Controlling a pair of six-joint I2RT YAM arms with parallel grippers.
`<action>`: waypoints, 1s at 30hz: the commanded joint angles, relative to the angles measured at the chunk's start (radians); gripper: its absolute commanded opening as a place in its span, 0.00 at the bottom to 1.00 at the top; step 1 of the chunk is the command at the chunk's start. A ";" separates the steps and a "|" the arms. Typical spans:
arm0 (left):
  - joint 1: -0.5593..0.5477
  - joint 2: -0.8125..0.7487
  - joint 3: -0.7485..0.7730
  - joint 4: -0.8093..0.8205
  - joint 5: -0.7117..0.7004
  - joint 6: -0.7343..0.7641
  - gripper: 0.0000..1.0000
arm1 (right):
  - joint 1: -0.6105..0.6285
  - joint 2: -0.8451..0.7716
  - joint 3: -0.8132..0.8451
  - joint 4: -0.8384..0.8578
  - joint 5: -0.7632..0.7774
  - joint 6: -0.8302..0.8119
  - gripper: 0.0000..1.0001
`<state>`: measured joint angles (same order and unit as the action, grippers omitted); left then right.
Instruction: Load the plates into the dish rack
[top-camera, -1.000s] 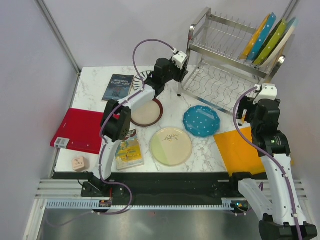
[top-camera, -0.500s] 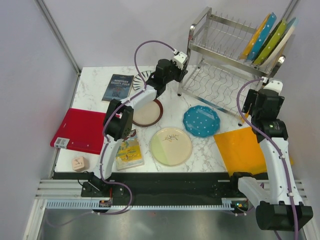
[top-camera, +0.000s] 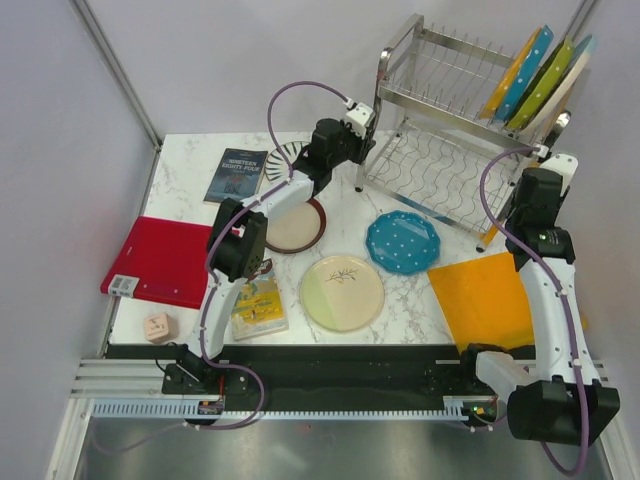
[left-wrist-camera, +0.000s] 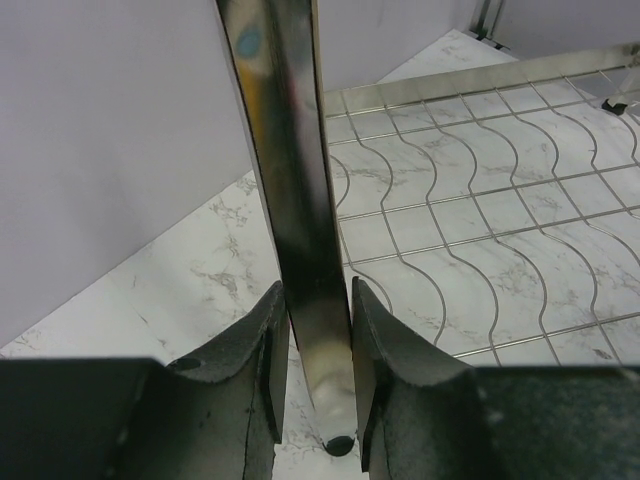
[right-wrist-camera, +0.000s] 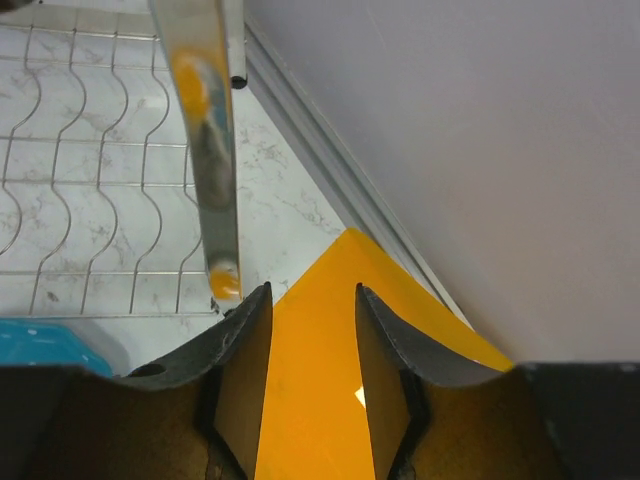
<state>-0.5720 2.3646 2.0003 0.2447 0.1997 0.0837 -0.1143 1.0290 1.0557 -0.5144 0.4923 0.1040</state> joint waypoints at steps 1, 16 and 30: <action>-0.038 -0.066 -0.058 0.050 0.012 -0.038 0.02 | -0.051 0.022 0.007 0.111 0.052 -0.030 0.43; -0.042 -0.171 -0.155 0.018 -0.042 -0.074 0.02 | -0.116 0.114 -0.010 0.310 -0.043 -0.128 0.08; -0.046 -0.234 -0.230 0.007 -0.086 -0.113 0.02 | -0.130 -0.093 -0.082 0.174 -0.248 -0.030 0.55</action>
<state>-0.6010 2.2166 1.7897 0.2668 0.0990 -0.0010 -0.2386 1.0649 1.0058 -0.2783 0.3504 0.0193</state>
